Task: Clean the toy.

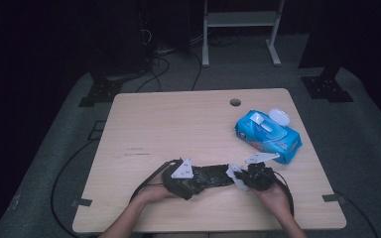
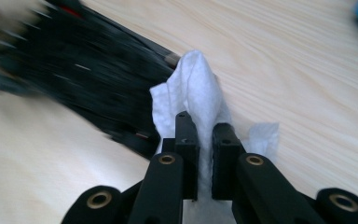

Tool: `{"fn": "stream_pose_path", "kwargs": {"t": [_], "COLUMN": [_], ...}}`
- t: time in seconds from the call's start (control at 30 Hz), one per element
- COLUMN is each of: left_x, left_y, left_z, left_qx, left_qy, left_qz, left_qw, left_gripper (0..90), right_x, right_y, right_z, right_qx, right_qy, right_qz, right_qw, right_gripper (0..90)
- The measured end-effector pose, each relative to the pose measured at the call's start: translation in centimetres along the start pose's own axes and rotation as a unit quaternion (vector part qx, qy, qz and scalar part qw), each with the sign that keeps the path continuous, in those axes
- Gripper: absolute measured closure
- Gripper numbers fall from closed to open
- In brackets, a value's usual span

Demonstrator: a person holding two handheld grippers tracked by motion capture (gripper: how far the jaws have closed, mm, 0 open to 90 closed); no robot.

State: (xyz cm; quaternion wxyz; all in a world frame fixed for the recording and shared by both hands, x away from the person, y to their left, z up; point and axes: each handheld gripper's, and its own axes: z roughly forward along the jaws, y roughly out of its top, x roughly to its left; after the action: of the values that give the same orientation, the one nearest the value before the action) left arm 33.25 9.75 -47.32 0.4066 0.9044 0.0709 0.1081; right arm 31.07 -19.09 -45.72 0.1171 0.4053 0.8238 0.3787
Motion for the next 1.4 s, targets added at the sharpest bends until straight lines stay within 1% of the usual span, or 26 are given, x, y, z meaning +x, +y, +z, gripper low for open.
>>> {"fn": "stream_pose_path", "kwargs": {"t": [0.07, 0.1, 0.13, 0.17, 0.2, 0.23, 0.27, 0.3, 0.33, 0.4, 0.47, 0.57, 0.63, 0.73, 0.8, 0.83, 0.9, 0.97, 1.0, 1.13, 1.23, 1.27, 1.3, 1.33, 1.37, 1.4], "left_x": [0.0, -0.1, -0.1, -0.1, 0.0, 0.0, 0.0, 0.0, 0.0, 0.1, 0.1, 0.1, 0.1, 0.1, 0.1, 0.1, 0.1, 0.2, 0.2, 0.2, 0.2, 0.2, 0.1, 0.1, 0.1, 0.1], "left_y": [0.0, 0.0, 0.0, 0.0, 0.0, 0.0, 0.0, 0.0, 0.0, 0.0, 0.0, -0.1, -0.1, -0.1, -0.1, -0.1, -0.1, -0.1, -0.2, -0.2, -0.1, -0.1, -0.1, -0.1, -0.1, -0.1], "left_z": [0.0, 0.0, 0.0, 0.0, -0.1, -0.1, -0.1, -0.1, -0.1, 0.0, -0.1, 0.0, 0.0, 0.0, 0.1, 0.1, 0.0, 0.0, 0.0, 0.0, 0.0, 0.1, 0.1, 0.1, 0.1, 0.0], "left_qx": [0.003, 0.001, 0.001, 0.001, 0.001, 0.0, 0.0, 0.002, 0.003, 0.003, 0.003, -0.002, -0.002, -0.002, -0.005, -0.002, -0.003, 0.001, -0.001, -0.002, -0.001, 0.0, 0.0, 0.001, 0.001, 0.001], "left_qy": [0.0, 0.002, 0.002, 0.002, 0.002, 0.002, 0.002, 0.001, 0.001, 0.0, 0.0, -0.002, -0.001, 0.0, 0.0, 0.001, -0.001, 0.002, 0.001, 0.0, 0.002, 0.003, 0.004, 0.004, 0.005, 0.006], "left_qz": [0.004, 0.003, 0.003, 0.003, 0.003, 0.001, 0.001, 0.003, 0.002, 0.0, 0.002, -0.005, -0.005, -0.006, -0.007, -0.003, -0.008, -0.006, -0.006, -0.008, -0.006, -0.004, -0.004, -0.004, -0.004, -0.004], "left_qw": [1.0, 1.0, 1.0, 1.0, 1.0, 1.0, 1.0, 1.0, 1.0, 1.0, 1.0, 1.0, 1.0, 1.0, 1.0, 1.0, 1.0, 1.0, 1.0, 1.0, 1.0, 1.0, 1.0, 1.0, 1.0, 1.0], "left_gripper": [24.4, 24.4, 24.3, 24.4, 24.4, 24.4, 24.4, 24.4, 24.3, 24.3, 24.4, 24.4, 24.4, 24.4, 24.4, 24.4, 24.4, 24.4, 24.4, 24.4, 24.3, 24.4, 24.4, 24.4, 24.4, 24.4], "right_x": [0.9, 1.4, 1.7, 1.6, 1.3, 0.8, 0.2, -0.3, -0.7, -0.7, -0.3, 0.0, -0.1, -0.8, -1.2, -1.1, -0.7, -0.5, -0.6, -0.9, -0.6, -0.3, 0.1, 0.6, 1.0, 1.4], "right_y": [0.3, 0.4, 0.4, 0.4, 0.4, 0.2, 0.0, -0.2, -0.2, -0.1, 0.2, 0.6, 0.9, 1.3, 1.6, 1.9, 2.4, 2.9, 3.1, 2.5, 1.7, 1.5, 1.5, 1.5, 1.5, 1.5], "right_z": [0.0, 0.1, 0.2, 0.2, 0.2, 0.2, 0.1, 0.0, 0.0, 0.2, 0.3, 0.8, 1.1, 1.4, 1.7, 1.9, 2.4, 2.8, 2.9, 2.3, 1.4, 1.1, 1.0, 0.8, 0.7, 0.7], "right_qx": [-0.013, -0.01, -0.009, -0.009, -0.007, 0.0, -0.003, 0.001, 0.003, 0.004, 0.002, -0.01, -0.013, -0.009, -0.008, -0.008, -0.016, -0.013, -0.011, -0.002, 0.009, 0.011, 0.01, 0.005, 0.004, 0.009], "right_qy": [0.033, 0.038, 0.035, 0.035, 0.033, 0.018, 0.017, 0.01, 0.006, 0.0, -0.006, 0.001, -0.001, -0.009, -0.006, -0.005, 0.0, 0.001, 0.002, -0.004, -0.007, -0.004, 0.005, 0.021, 0.029, 0.021], "right_qz": [-0.01, -0.02, -0.029, -0.029, -0.023, -0.022, -0.011, 0.005, 0.008, 0.004, -0.007, -0.011, -0.015, -0.008, 0.001, 0.0, -0.002, -0.01, -0.01, -0.007, -0.015, -0.019, -0.023, -0.032, -0.042, -0.057], "right_qw": [0.9993, 0.999, 0.9989, 0.9989, 0.9992, 0.9996, 0.9998, 0.9999, 0.9999, 1.0, 1.0, 0.9999, 0.9998, 0.9999, 0.9999, 1.0, 0.9999, 0.9999, 0.9999, 1.0, 0.9998, 0.9998, 0.9997, 0.9992, 0.9987, 0.9981], "right_gripper": [83.7, 83.7, 83.7, 83.7, 83.7, 83.7, 83.7, 83.7, 83.7, 83.7, 83.6, 83.6, 83.6, 83.6, 83.6, 83.6, 83.5, 83.5, 83.5, 83.6, 83.6, 83.6, 83.6, 83.6, 83.6, 83.6]}}
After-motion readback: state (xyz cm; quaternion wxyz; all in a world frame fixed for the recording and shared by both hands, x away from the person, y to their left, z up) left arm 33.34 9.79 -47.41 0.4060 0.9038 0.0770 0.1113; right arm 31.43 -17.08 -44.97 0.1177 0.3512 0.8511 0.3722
